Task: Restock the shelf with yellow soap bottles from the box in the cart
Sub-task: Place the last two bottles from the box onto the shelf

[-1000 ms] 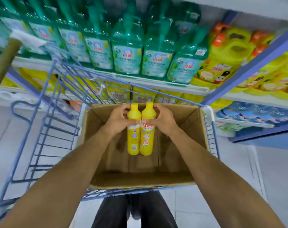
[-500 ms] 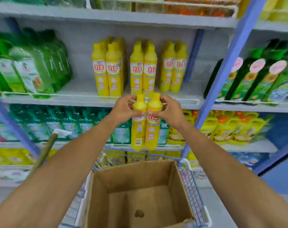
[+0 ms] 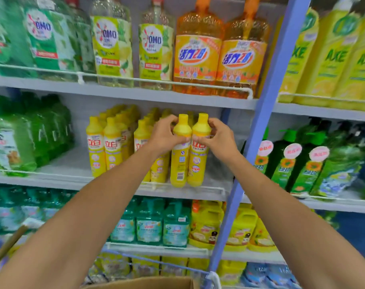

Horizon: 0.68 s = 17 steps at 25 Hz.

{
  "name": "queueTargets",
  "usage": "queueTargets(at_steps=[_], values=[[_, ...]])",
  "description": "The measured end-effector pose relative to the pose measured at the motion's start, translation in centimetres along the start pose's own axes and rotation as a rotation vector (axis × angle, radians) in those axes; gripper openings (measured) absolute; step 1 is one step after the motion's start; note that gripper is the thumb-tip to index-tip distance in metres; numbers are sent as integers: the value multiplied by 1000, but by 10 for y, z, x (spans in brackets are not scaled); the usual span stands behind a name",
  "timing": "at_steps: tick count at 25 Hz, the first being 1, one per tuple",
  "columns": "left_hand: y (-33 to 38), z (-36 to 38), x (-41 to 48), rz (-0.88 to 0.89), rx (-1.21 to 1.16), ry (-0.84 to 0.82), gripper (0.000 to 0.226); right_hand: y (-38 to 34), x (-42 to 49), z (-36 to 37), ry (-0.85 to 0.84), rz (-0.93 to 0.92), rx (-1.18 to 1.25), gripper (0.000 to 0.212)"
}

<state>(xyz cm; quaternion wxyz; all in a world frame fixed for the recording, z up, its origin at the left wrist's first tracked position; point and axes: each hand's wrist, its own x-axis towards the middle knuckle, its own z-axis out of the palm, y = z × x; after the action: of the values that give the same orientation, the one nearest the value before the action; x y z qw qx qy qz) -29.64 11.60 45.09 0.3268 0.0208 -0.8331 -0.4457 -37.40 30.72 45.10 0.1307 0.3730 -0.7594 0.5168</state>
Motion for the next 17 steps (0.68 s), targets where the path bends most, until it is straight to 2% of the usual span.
queueTargets(at_steps=[4, 7, 11, 17], values=[[-12, 25, 20, -56, 17, 9, 53, 29, 22, 1, -34, 34, -29, 70], [-30, 35, 23, -96, -30, 8, 59, 47, 25, 11, -75, 54, -45, 68], [-51, 53, 15, -102, -107, 5, 48, 76, 20, 18, -76, 104, 12, 71], [-75, 66, -1, -77, -210, 46, 70, 87, -2, 26, 40, 163, 181, 66]])
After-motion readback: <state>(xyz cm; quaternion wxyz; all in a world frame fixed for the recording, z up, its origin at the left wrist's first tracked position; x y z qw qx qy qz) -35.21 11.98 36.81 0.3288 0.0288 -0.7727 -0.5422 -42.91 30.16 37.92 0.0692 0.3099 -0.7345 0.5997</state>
